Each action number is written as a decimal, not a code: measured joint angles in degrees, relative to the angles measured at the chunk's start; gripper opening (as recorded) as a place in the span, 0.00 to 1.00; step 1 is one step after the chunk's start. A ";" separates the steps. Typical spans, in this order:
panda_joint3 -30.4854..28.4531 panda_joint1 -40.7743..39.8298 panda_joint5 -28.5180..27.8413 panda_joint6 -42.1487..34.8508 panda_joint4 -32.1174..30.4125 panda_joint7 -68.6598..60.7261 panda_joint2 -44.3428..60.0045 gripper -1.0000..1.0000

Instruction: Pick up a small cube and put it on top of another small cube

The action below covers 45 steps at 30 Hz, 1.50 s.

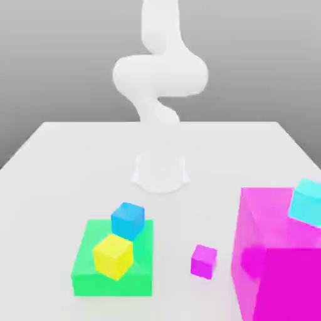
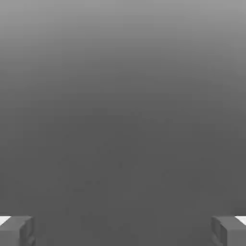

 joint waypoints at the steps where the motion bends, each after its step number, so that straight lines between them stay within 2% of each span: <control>1: -1.67 1.14 0.98 1.09 -0.97 -2.43 1.93 0.50; 6: -7.20 8.15 4.22 7.27 -6.46 -15.12 12.19 0.50; 14: -9.99 17.58 8.27 17.72 -15.77 -36.05 29.16 0.50; 19: -8.81 20.93 7.81 24.47 -21.67 -46.98 39.31 0.50; 24: -6.96 23.80 1.66 30.68 -25.63 -51.08 47.06 0.50; 32: -0.07 18.63 7.36 40.45 -23.51 -56.11 59.39 0.50; 33: 0.70 17.95 7.73 41.22 -23.36 -56.38 60.34 0.00; 40: 0.67 17.95 7.58 41.06 -23.37 -56.27 60.25 0.00; 45: -3.45 21.03 3.32 35.68 -24.68 -53.16 53.33 0.00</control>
